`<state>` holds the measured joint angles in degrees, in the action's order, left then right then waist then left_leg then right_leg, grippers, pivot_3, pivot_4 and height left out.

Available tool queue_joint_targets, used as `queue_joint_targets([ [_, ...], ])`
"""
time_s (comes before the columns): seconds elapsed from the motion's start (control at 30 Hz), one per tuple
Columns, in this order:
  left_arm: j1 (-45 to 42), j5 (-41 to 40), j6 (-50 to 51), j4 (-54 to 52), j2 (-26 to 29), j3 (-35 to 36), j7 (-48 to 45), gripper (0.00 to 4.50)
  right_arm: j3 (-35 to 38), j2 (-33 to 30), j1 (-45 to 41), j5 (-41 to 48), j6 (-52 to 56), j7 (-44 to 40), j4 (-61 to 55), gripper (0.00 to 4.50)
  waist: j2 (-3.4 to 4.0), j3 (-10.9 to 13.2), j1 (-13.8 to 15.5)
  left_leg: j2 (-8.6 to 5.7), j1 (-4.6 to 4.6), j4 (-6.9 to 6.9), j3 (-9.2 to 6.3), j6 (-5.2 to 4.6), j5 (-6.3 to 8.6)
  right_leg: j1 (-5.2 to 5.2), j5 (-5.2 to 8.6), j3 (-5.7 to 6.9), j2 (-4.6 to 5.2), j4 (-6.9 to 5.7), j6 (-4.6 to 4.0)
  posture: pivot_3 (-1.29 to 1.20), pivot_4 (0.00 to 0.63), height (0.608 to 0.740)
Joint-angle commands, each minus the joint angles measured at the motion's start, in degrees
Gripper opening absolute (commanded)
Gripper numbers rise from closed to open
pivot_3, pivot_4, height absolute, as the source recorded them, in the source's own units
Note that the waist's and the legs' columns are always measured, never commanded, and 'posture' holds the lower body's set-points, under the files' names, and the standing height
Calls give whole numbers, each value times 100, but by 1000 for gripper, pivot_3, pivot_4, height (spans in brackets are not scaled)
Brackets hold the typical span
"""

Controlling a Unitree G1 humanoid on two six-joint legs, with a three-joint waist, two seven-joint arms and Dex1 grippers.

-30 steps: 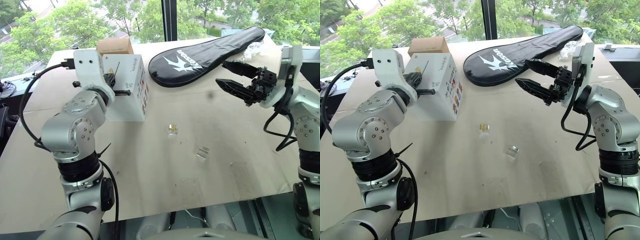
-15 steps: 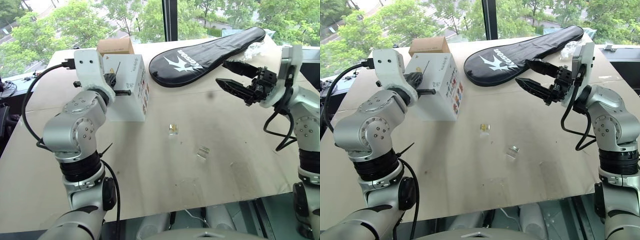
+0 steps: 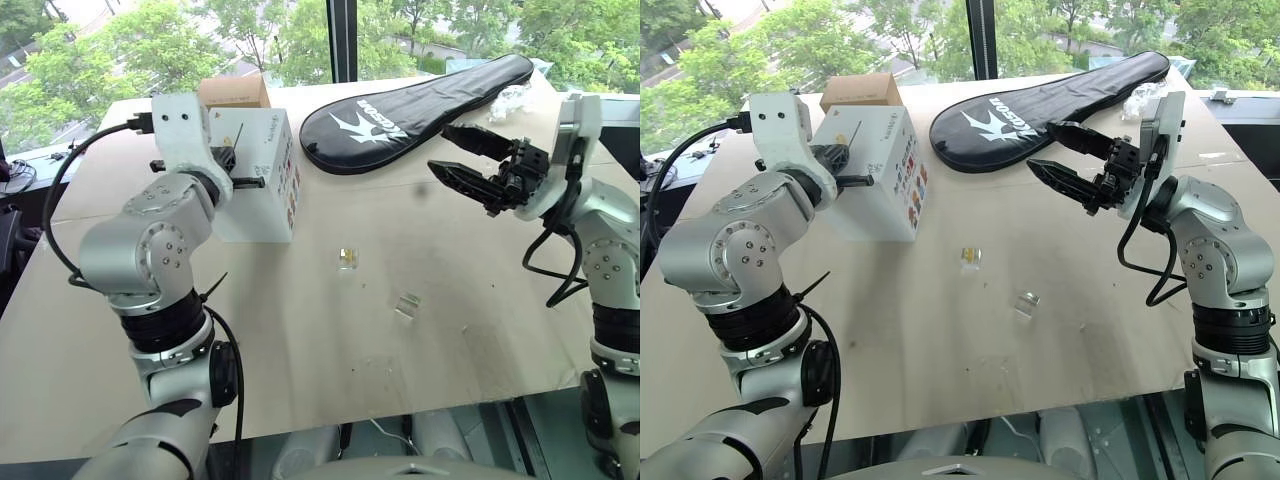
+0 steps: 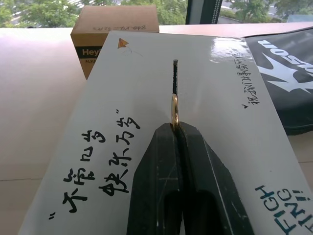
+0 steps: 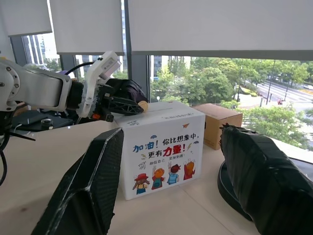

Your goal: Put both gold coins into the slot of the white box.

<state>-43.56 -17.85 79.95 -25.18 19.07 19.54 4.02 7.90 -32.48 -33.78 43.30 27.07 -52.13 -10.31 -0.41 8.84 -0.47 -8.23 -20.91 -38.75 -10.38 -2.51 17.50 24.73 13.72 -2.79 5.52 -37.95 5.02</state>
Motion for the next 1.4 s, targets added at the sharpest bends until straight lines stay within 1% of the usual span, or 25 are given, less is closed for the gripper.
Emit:
queue_joint_targets([
  [0.03,26,117,458,206,-116,5,12,0,200,27,21,111,-105,3,-246,3344,0,0,0,0,0,0,0,0,0,0,0,0,0,0,0,0,150,740],
  [0.13,-112,280,769,266,-176,62,102,0,195,56,35,113,-115,10,-261,3344,0,-1,1,0,0,0,0,0,0,0,0,0,0,0,0,0,150,740],
  [0.33,-288,448,1153,357,-146,-51,26,0,194,113,63,103,-134,44,-294,3344,2,-3,-5,0,2,0,0,0,0,-1,0,-1,-1,-1,0,0,150,740],
  [0.5,-352,554,1255,463,-113,-120,-33,0,214,131,122,99,-155,73,-333,3344,6,-7,-6,0,4,0,0,0,0,-2,0,-1,-1,-2,0,0,150,740],
  [0.6,-359,569,1255,486,-170,-34,-77,0,228,130,145,113,-159,97,-359,3344,7,-7,-8,0,7,0,0,0,0,-4,0,-2,-1,-3,0,0,150,740],
  [0.73,-366,627,1254,495,-137,-60,-116,1049,241,122,180,119,-172,109,-374,3404,8,-10,-7,0,11,0,0,1,0,-8,0,-1,-2,-3,0,0,150,740],
  [0.77,-360,648,1222,502,-76,-136,-142,1529,242,121,181,119,-176,111,-369,3404,8,-11,-10,0,12,0,0,1,0,-9,0,-2,-2,-3,0,0,150,740],
  [0.83,-312,665,1097,501,67,-299,-211,2257,241,119,186,126,-176,119,-375,3404,9,-11,-30,0,14,0,1,1,0,-9,0,-4,-2,-5,0,0,150,740],
  [0.9,-256,715,884,518,106,-332,-211,2257,240,117,184,127,-176,119,-367,3404,13,-14,-35,2,18,0,4,2,0,-8,0,-8,-4,-10,0,0,150,740],
  [1.0,-264,678,-64,426,27,-221,-324,2257,238,104,196,120,-145,110,-351,3404,15,-15,-29,2,18,0,4,2,0,-9,0,-8,-6,-8,0,0,150,740],
  [1.07,-326,478,-742,288,-53,-103,-569,2257,222,91,237,139,-66,121,-365,3404,7,-10,-14,2,16,-1,4,2,0,-9,-1,-6,-6,-7,0,0,150,740],
  [1.13,-329,-28,-1352,-111,-22,104,-1222,2257,83,73,392,73,13,88,-431,3404,-9,-1,-11,3,-2,-6,-4,2,0,-1,-1,4,-5,-3,-1,0,150,740],
  [1.17,-234,-454,-1439,-399,47,259,-1687,2257,-37,76,503,2,46,69,-479,3404,-10,0,-13,3,-7,-7,-6,3,0,1,-1,7,-5,0,-1,0,150,740],
  [1.23,276,-1191,-1525,-935,551,443,-2747,2257,-376,136,685,-296,16,93,-500,3404,-12,-2,-71,3,-32,-16,-7,3,0,17,-1,11,-1,9,-1,0,150,740],
  [1.3,668,-1566,-1521,-1106,980,520,-3243,2257,-598,200,742,-588,-141,150,-462,3404,-7,-4,-148,9,-35,-25,20,11,5,38,0,38,16,-1,-2,0,150,740],
  [1.37,1560,-1704,-1843,-1399,1855,657,-4119,2257,-1052,430,765,-1044,-209,434,-419,3404,-7,-4,-216,6,-34,-19,36,11,5,48,0,48,30,-3,-3,0,150,740],
  [1.4,2043,-1912,-1789,-1498,2213,898,-4534,2257,-1349,608,750,-1366,-240,670,-377,3404,-10,-5,-318,8,-29,-13,43,11,5,53,-2,42,26,0,-5,0,150,740],
])
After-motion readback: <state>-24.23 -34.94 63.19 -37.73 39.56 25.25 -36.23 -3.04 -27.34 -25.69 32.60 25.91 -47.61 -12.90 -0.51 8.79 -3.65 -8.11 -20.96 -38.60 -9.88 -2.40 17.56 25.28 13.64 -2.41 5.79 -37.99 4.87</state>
